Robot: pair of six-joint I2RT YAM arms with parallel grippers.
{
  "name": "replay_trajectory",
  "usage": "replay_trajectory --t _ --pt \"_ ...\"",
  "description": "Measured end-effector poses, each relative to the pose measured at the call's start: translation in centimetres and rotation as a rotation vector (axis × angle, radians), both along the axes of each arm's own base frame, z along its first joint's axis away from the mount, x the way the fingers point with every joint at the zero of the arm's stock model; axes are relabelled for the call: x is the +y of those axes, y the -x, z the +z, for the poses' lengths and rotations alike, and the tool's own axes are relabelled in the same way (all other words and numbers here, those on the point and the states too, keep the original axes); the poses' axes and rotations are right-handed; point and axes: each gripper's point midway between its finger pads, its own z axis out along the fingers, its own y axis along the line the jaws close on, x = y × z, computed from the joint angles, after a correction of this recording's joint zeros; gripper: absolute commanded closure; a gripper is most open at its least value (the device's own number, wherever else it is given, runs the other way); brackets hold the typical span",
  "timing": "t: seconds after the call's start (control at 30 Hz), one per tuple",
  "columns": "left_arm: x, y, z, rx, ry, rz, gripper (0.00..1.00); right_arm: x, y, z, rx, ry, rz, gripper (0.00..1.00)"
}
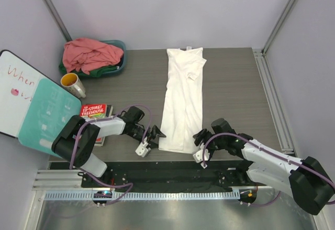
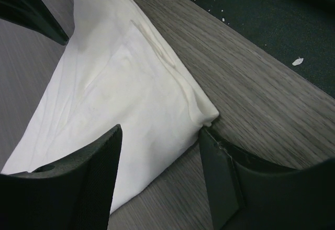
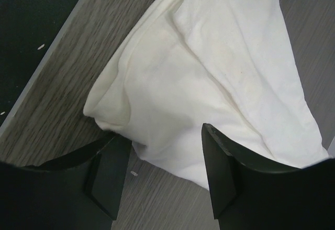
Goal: Fold and stack the t-shirts
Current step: Fold the tshirt
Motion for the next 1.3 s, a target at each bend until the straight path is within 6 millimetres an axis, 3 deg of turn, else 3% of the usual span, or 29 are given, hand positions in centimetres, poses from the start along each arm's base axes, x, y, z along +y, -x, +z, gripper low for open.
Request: replay_trajectory --t 0.1,0.23,0.3,0.37,0.47,0.73,0.87,1.07,1.3 --pt "-0.1 0.1 -0.3 0.007 0.0 -0.005 0.5 0.1 0.0 -0.1 0.004 -0.002 0.002 0.46" --pt "-0.2 0.1 -0.6 0.017 -0.003 -0.009 0.64 0.1 0.2 -0.6 0.027 0.005 0.003 0.81" --pt "-0.3 0.2 -0.8 0.018 -0.009 -0.012 0.74 0.1 0.2 -1.0 0.038 0.015 0.002 0.91" --pt "-0.2 0.2 -1.1 0.021 -0.019 -0.012 1.0 0.3 0.1 -1.0 0.036 0.013 0.005 0.94" --pt "0.0 0.2 -1.6 0.016 -0.039 -0.01 1.0 0.4 0.0 -1.0 0.031 0.008 0.005 0.99" --pt "0.3 0.1 -0.9 -0.037 -0.04 -0.003 1.0 -0.5 0.9 -0.7 0.082 0.047 -0.017 0.99" --pt "0.1 -0.5 2.1 -0.124 0.006 0.018 1.0 -0.9 1.4 1.1 0.128 0.069 -0.03 0.99" --pt "0.2 -0.8 8.2 -0.184 0.09 0.121 1.0 -0.8 1.7 4.7 0.18 0.056 -0.068 0.99" --pt "1.4 1.1 11.6 -0.143 0.129 0.199 1.0 -1.0 3.4 8.4 0.224 0.008 -0.072 0.99"
